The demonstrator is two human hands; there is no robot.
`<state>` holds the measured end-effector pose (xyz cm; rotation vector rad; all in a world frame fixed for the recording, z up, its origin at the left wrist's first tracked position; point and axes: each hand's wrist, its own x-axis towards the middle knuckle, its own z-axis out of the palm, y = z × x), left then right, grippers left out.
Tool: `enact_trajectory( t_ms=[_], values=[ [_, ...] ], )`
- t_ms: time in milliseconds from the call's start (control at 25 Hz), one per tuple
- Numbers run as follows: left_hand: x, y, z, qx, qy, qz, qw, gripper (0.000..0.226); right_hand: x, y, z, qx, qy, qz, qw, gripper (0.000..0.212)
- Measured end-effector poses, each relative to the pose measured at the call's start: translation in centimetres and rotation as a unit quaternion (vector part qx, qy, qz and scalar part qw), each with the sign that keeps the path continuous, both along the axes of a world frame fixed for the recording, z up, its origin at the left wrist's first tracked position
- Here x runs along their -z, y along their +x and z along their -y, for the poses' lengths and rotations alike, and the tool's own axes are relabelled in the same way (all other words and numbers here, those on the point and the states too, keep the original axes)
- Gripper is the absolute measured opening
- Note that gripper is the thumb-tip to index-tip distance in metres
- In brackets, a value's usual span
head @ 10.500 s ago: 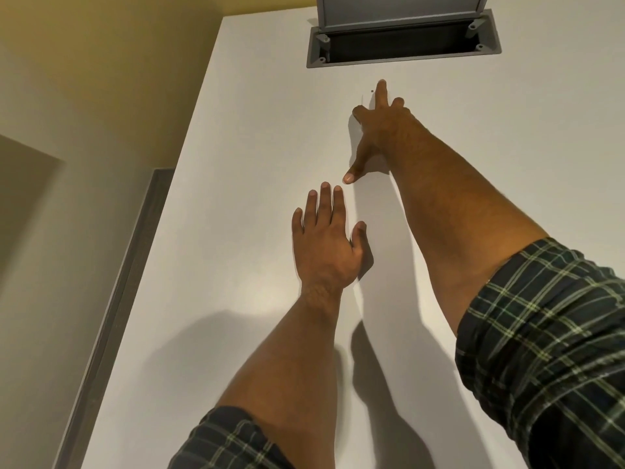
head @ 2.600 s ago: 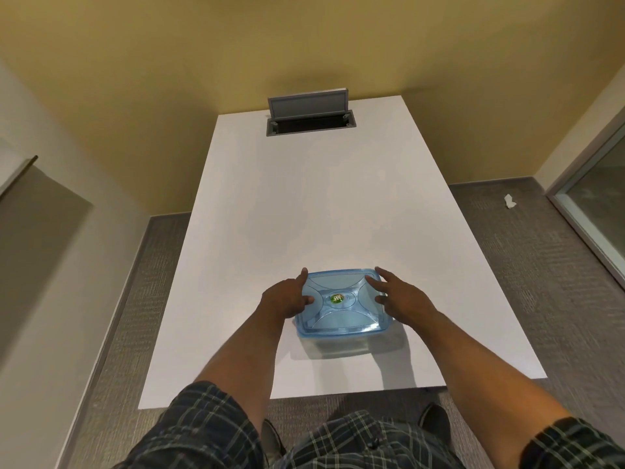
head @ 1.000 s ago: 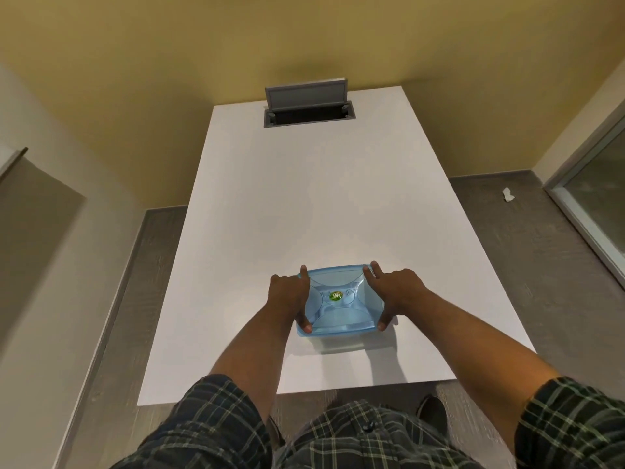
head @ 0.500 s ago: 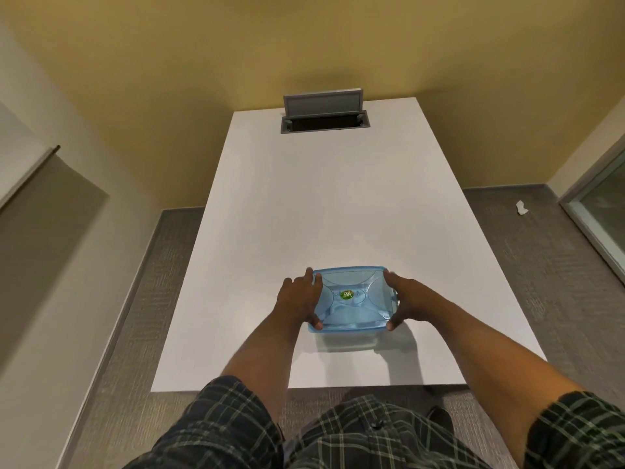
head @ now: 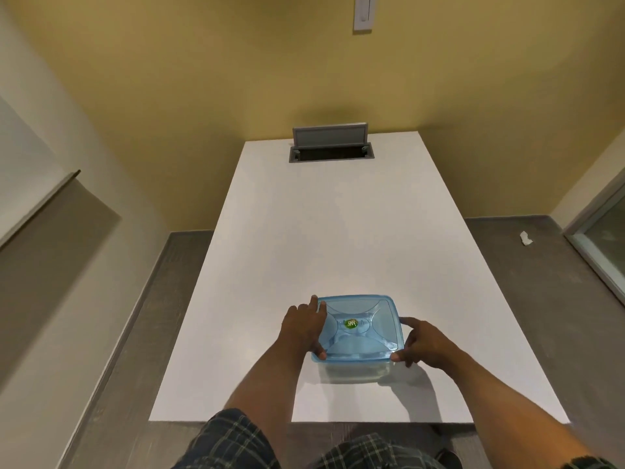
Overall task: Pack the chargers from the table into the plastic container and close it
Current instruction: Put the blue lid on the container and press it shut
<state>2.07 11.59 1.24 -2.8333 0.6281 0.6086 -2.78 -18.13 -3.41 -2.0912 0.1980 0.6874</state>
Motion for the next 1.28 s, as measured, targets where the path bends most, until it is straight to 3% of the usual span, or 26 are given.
enact_trajectory(
  t_ms=[240,720,1040,1280],
  values=[
    [-0.1,0.4,0.0,-0.012,-0.004,-0.008,1.0,0.13,0.5,-0.8,0.4,0.065,0.017,-0.032,0.997,0.055],
    [-0.6,0.2,1.0,-0.028,0.021,-0.01,0.999,0.13,-0.8,-3.6,-0.9,0.168,0.114,-0.12,0.972,0.037],
    [-0.6,0.3,0.6,-0.031,0.019,-0.008,0.999,0.126,-2.0,-2.7,-1.3,0.169,0.011,-0.151,0.974,0.039],
    [-0.8,0.1,0.8,-0.023,0.029,-0.009,0.999,0.126,-4.2,-0.5,-1.9,0.042,-0.126,-0.106,0.985,0.056]
  ],
)
